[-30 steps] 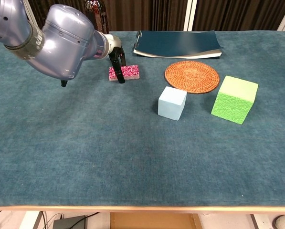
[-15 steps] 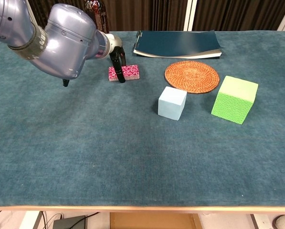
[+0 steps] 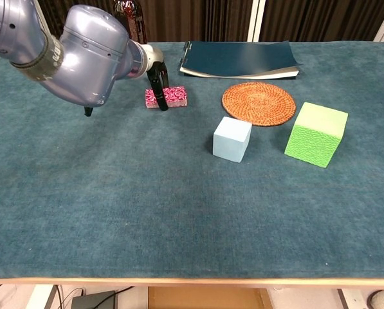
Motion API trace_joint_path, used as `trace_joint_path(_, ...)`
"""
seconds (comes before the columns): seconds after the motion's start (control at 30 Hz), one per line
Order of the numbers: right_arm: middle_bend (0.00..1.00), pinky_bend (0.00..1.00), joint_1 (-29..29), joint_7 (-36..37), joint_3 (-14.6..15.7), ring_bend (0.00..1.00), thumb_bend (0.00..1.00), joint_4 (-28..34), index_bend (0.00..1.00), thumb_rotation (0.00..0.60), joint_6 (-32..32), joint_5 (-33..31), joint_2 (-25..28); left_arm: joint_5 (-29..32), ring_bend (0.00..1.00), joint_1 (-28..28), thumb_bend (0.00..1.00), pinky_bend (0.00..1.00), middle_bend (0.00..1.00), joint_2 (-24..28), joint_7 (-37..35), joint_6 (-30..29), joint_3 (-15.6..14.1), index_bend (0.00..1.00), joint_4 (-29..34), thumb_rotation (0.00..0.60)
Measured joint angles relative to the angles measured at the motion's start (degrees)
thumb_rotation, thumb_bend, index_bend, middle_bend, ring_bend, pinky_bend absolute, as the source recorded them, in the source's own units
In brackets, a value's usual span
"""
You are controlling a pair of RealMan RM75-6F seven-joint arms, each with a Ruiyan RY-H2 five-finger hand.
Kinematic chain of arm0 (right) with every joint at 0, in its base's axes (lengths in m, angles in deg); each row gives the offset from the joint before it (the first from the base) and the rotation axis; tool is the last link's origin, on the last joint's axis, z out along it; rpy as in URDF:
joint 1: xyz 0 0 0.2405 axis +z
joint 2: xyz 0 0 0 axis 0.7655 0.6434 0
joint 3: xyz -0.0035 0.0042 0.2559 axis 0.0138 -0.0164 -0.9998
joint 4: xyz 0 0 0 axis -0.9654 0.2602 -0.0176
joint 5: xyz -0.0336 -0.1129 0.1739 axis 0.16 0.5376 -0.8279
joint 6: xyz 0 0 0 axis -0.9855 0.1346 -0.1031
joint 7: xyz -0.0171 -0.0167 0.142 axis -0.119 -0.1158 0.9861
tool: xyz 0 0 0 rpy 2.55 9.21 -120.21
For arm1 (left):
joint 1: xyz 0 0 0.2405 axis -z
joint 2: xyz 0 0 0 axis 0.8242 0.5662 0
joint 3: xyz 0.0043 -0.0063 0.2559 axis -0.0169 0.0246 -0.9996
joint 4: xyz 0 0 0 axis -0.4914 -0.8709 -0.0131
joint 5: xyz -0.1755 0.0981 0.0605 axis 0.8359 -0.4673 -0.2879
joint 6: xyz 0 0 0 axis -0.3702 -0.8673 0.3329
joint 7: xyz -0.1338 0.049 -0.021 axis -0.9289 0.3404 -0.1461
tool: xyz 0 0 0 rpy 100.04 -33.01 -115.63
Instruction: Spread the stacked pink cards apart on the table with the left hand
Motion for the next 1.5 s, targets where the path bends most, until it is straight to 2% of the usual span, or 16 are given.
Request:
trace_joint_path(0.83,0.05,0.17,0.1,0.0,-0.1,0.13,0.24,0.3,0.08,0.6,0.6,-0.5,0.2,-1.7,0.03,-0.3,0.26,0.0,0.16,-0.1,-1.0,0.1,1.5,0.49,0.0,0.6)
trace_joint_path(1.33,0.05,0.18,0.3,-0.1,-0.2,0.13,0.24,0.6,0.08,0.6,1.0,-0.8,0.3,-3.1,0.03,-1.9,0.26,0.0,0.16,3.1,-1.7,-1.8,0.6,0.49,6.8,0.6)
trace_joint_path(1.5,0.05,0.18,0.3,-0.1,-0.3,0.13,0.24,0.6,0.08,0.6,1.2,-1.0,0.3,-2.8,0.03,-3.4,0.26,0.0,0.16,5.4,-1.8,-3.4,0.0,0.49,12.3,0.6)
